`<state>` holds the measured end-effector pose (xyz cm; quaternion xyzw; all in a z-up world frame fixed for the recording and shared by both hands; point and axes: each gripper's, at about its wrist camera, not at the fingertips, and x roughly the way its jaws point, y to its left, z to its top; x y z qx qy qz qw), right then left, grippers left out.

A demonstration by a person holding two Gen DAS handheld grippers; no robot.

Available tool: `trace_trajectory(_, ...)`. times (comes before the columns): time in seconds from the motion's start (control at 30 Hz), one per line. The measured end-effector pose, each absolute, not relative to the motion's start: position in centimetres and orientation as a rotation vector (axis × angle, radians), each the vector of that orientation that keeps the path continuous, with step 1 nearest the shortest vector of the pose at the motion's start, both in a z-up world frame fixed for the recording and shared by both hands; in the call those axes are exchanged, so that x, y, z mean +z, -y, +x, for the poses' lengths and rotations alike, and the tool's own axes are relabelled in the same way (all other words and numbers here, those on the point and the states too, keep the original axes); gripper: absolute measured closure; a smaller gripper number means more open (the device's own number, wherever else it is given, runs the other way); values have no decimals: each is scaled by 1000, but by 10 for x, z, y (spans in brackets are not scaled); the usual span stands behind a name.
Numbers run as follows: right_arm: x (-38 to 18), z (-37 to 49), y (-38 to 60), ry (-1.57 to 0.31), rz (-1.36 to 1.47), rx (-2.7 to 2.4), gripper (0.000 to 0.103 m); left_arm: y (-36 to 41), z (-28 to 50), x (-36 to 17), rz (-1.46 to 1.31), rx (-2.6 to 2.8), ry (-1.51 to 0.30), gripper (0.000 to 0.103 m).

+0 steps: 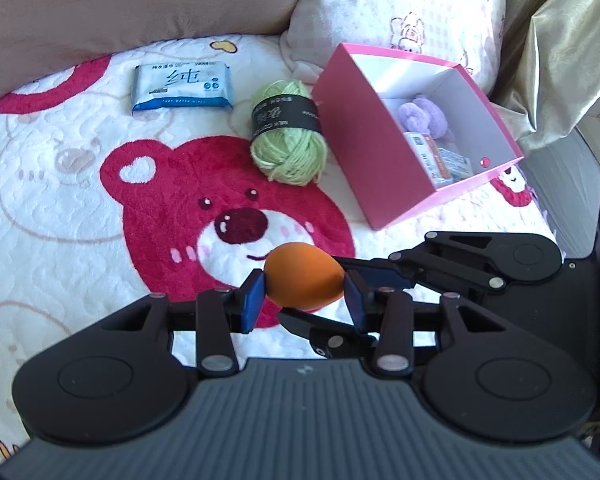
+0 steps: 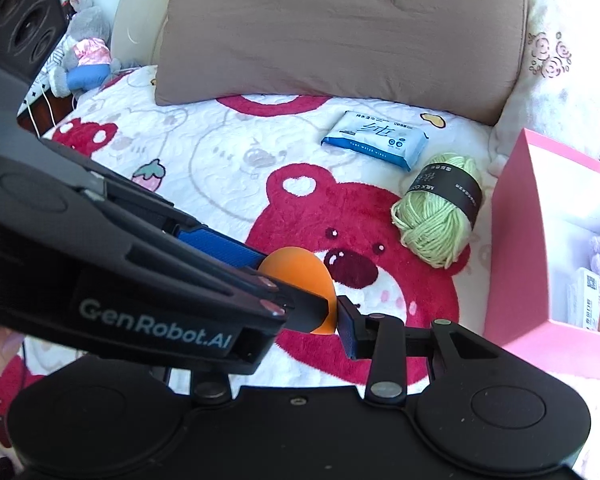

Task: Organize objects
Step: 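Carry the orange sponge with the right tool over the pink box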

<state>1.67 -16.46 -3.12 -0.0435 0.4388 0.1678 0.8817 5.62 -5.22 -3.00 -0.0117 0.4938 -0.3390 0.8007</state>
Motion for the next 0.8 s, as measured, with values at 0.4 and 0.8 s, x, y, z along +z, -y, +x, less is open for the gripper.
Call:
trace_trajectory(0.4,11,1,184,-913,-53,351,59,58,45,10,-68,-769,-1053,62)
trace_trajectory(0.8,30,2,203,-901,-43,298,56,84,51,29,-42,-815,-1060,61)
